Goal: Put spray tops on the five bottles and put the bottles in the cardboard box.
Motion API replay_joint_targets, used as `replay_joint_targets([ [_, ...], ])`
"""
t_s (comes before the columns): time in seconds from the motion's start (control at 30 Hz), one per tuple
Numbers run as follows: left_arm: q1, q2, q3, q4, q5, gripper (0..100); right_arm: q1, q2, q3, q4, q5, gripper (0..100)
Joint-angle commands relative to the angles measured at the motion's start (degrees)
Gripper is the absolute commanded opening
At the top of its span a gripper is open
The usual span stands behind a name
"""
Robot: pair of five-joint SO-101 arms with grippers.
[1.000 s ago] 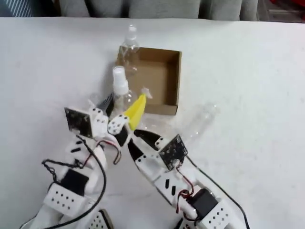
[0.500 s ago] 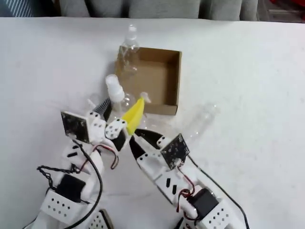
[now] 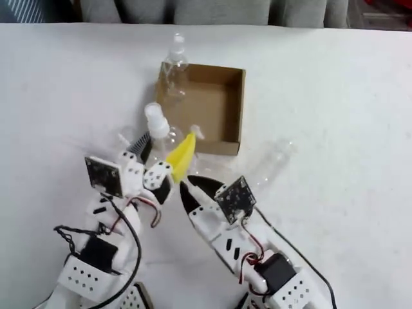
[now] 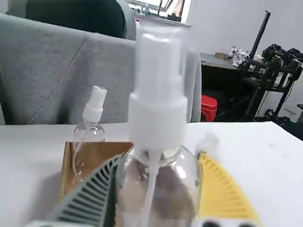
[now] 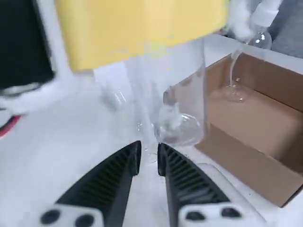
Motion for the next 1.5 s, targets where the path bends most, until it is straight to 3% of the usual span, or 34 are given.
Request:
replay_joint_targets([
  [0.0,-3.3,0.0,-0.8,-5.1,-0.6,2,0.7,-0.1,0.5,1.7,0.6,4.5],
  [0.17,-4.5,10.1,-3.7,-12.0,-0.8,2,2.9,-0.1,0.5,4.3,0.6,4.5],
  [0.33,-8.2,30.0,-14.2,-16.6,-0.6,2,10.2,-0.1,0.5,4.0,0.6,4.5],
  [0.5,-11.1,48.7,-20.6,-26.5,-0.6,2,17.1,-0.1,0.4,3.8,0.6,4.5],
  [0.73,-11.5,61.8,-24.9,-37.9,-0.6,2,24.7,-0.1,0.4,1.7,0.7,4.5],
  [1.0,-11.4,72.1,-33.8,-39.1,-1.1,2,31.6,0.3,0.5,4.8,0.7,4.5],
  [1.47,-12.6,92.4,-51.3,-39.1,-1.9,2,31.8,0.3,0.5,6.0,0.7,4.5],
])
